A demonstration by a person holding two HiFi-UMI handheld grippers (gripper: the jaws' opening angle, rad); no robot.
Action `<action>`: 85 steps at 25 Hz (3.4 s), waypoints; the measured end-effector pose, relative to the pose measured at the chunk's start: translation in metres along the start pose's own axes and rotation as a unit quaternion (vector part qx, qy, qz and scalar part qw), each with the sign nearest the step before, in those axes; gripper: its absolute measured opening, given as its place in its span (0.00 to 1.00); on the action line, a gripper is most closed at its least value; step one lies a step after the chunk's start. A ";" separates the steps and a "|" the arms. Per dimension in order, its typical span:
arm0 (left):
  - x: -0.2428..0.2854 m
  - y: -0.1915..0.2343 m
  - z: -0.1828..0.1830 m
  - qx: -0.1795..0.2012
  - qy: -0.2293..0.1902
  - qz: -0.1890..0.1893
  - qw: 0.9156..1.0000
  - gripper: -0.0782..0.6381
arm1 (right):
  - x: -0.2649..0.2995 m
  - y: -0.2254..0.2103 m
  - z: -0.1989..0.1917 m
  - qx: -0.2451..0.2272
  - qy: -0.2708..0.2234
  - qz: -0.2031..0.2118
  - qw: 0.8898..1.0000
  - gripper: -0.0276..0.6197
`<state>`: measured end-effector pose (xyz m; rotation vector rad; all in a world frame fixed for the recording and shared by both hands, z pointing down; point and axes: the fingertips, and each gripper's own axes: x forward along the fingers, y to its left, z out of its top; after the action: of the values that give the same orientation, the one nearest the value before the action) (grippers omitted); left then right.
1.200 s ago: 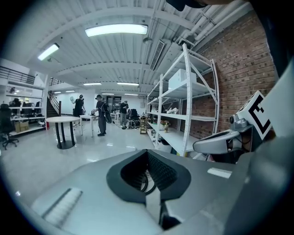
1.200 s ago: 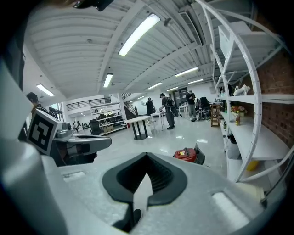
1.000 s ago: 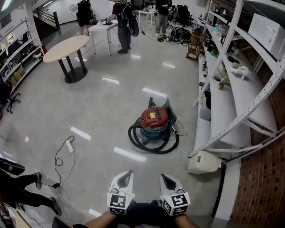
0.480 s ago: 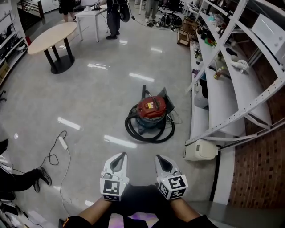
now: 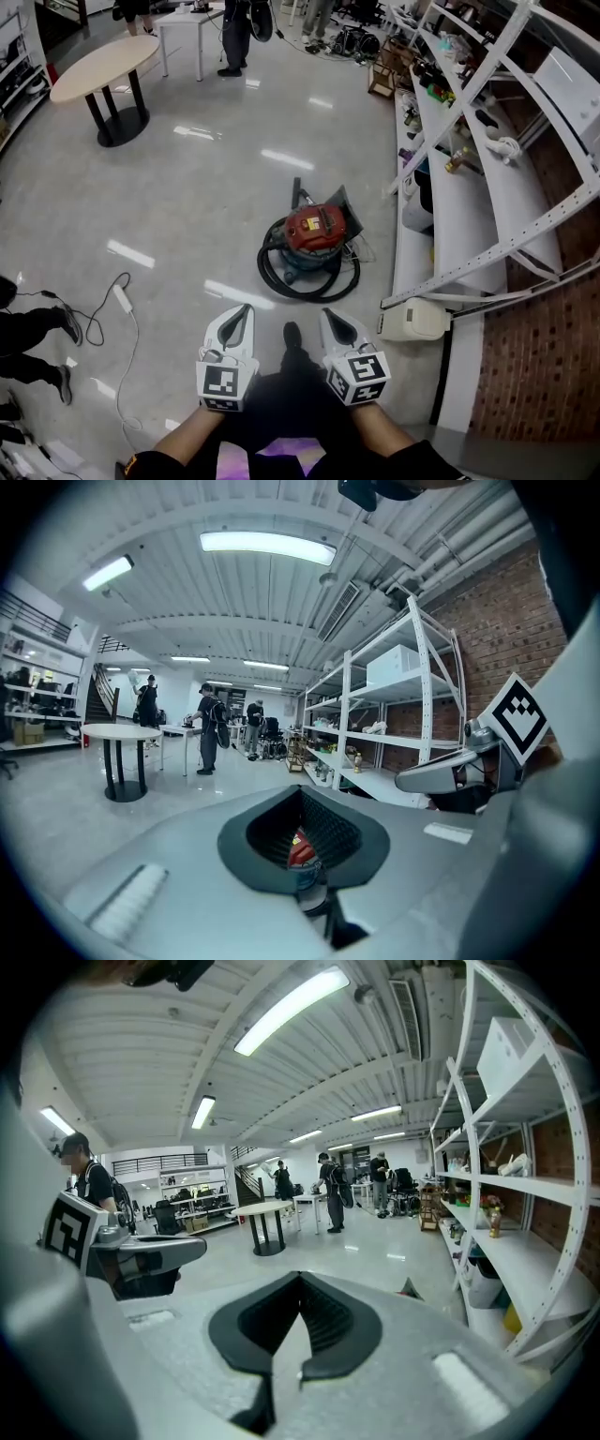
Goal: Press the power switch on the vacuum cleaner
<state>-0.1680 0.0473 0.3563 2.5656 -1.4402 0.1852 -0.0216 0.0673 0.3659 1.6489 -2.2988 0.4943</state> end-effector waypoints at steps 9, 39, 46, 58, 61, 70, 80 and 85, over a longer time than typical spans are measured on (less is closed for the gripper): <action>0.045 0.039 -0.008 -0.014 0.017 0.039 0.999 0.13 | 0.076 -0.023 0.011 -0.011 0.022 0.033 0.999 0.03; 0.389 0.088 -0.144 -0.041 0.173 0.063 0.982 0.13 | 0.387 -0.255 -0.078 0.000 0.214 0.056 0.975 0.03; 0.429 0.103 -0.188 -0.046 0.196 0.061 0.978 0.13 | 0.429 -0.275 -0.125 0.008 0.253 0.051 0.966 0.03; 0.470 0.108 -0.261 -0.055 0.248 0.057 0.966 0.13 | 0.486 -0.304 -0.209 0.028 0.327 0.048 0.944 0.03; 0.478 0.110 -0.274 -0.060 0.260 0.059 0.962 0.13 | 0.496 -0.307 -0.226 0.034 0.345 0.051 0.937 0.03; 0.497 0.113 -0.309 -0.068 0.290 0.057 0.953 0.13 | 0.518 -0.316 -0.275 0.049 0.391 0.052 0.918 0.03; 0.505 0.116 -0.330 -0.062 0.312 0.054 0.946 0.13 | 0.529 -0.311 -0.293 0.031 0.420 0.063 0.905 0.03; 0.501 0.116 -0.336 -0.061 0.319 0.051 0.945 0.13 | 0.533 -0.308 -0.297 0.016 0.425 0.056 0.903 0.03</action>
<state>-0.0113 -0.3509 0.7975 2.0421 -1.2673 0.8254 0.1076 -0.3540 0.8879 0.9921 -1.7096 1.0329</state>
